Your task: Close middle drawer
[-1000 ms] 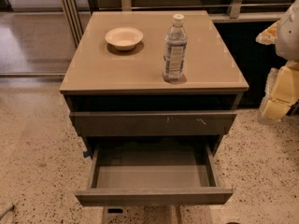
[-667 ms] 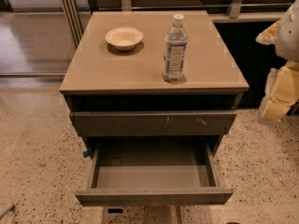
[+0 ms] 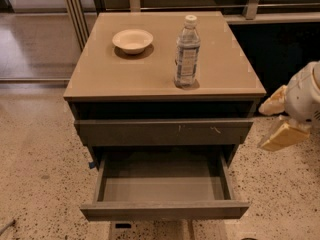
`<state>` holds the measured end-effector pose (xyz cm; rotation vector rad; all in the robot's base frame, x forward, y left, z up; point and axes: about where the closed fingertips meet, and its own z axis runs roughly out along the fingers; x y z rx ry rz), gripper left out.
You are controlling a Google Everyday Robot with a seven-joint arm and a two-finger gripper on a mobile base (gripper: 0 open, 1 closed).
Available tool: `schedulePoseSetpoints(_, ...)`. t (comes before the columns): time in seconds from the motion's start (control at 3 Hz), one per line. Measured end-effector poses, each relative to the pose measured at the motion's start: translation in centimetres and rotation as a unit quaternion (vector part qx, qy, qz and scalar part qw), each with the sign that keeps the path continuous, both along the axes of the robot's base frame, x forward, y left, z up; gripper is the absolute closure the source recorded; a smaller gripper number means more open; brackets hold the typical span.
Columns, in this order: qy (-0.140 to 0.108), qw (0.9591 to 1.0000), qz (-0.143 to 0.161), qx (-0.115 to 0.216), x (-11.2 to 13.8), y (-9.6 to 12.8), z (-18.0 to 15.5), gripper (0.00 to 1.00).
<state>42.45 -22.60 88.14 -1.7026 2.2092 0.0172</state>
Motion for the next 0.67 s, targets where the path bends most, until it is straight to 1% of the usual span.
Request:
schedulePoseSetpoints(0.33,0.037,0.9982,0.008,0.046,-1.2,-0.4,-7.9,0.67)
schedulePoseSetpoints(0.67,0.106,0.9907,0.035,0.078,-2.6,-0.1,-15.3,0.91)
